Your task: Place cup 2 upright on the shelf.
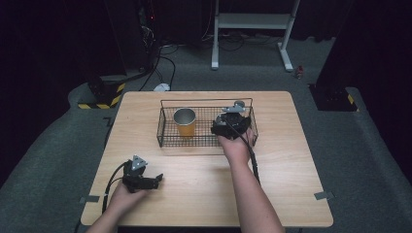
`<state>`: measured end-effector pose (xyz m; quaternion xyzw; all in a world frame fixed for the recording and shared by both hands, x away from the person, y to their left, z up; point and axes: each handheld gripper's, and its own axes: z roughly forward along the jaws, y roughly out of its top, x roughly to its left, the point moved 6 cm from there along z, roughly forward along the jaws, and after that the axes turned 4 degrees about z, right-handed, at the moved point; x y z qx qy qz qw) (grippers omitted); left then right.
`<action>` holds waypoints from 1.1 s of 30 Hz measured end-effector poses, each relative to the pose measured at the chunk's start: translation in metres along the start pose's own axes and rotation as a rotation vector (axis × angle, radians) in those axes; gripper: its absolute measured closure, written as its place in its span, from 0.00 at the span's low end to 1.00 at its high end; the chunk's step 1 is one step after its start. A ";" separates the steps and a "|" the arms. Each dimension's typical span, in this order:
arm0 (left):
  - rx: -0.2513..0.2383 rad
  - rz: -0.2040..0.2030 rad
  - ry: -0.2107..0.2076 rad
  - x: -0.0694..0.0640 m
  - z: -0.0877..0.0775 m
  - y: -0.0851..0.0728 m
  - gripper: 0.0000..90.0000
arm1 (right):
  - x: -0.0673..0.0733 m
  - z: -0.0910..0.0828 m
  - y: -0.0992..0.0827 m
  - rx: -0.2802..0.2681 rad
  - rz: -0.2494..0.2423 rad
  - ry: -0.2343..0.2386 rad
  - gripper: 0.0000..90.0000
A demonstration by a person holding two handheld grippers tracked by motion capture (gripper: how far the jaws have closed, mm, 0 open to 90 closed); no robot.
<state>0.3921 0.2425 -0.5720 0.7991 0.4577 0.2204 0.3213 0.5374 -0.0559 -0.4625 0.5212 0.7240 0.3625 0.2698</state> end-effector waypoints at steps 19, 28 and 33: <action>0.001 0.001 -0.006 -0.001 -0.001 -0.001 0.04 | -0.008 -0.045 -0.031 -0.045 0.022 0.059 0.10; 0.002 0.001 -0.007 -0.001 -0.001 -0.001 0.05 | -0.018 -0.064 -0.080 -0.013 0.002 0.090 0.10; 0.001 0.001 -0.006 -0.001 -0.001 -0.001 0.05 | -0.024 -0.071 -0.115 0.009 0.002 0.081 0.10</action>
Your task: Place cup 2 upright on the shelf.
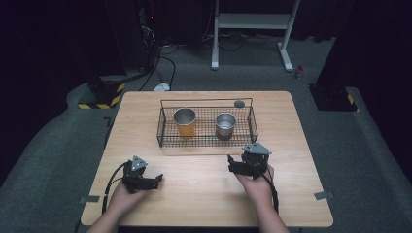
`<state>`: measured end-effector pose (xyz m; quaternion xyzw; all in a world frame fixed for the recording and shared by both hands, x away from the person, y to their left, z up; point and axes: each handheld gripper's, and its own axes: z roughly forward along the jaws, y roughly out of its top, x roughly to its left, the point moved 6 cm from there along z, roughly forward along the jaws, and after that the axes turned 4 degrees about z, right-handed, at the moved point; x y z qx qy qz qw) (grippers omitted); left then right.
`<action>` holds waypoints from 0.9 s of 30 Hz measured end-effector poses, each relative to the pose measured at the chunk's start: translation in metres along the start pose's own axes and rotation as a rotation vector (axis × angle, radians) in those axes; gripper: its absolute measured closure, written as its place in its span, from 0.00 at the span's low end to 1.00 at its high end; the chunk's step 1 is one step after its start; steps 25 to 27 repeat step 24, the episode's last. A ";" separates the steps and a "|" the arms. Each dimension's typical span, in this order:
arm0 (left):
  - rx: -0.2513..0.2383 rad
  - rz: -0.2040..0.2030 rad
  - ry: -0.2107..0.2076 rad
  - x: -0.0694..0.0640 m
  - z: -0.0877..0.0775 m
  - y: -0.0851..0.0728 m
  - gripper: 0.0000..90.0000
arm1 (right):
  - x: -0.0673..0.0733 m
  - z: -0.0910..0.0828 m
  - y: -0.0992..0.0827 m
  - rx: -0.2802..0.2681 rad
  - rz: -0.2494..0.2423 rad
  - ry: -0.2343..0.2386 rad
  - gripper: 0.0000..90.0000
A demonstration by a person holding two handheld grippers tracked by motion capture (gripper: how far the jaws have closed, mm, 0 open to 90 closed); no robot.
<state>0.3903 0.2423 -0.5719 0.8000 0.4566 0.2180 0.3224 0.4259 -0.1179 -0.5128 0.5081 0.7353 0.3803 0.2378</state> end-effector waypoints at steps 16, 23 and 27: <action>-0.002 0.006 0.000 0.000 0.000 0.000 0.06 | -0.022 -0.004 -0.072 0.156 0.013 -0.018 0.11; -0.001 0.004 0.005 0.000 0.000 0.000 0.05 | -0.023 -0.004 -0.072 0.153 0.011 -0.022 0.11; -0.001 0.002 0.003 0.000 0.000 0.000 0.05 | -0.023 -0.005 -0.072 0.154 0.016 -0.025 0.11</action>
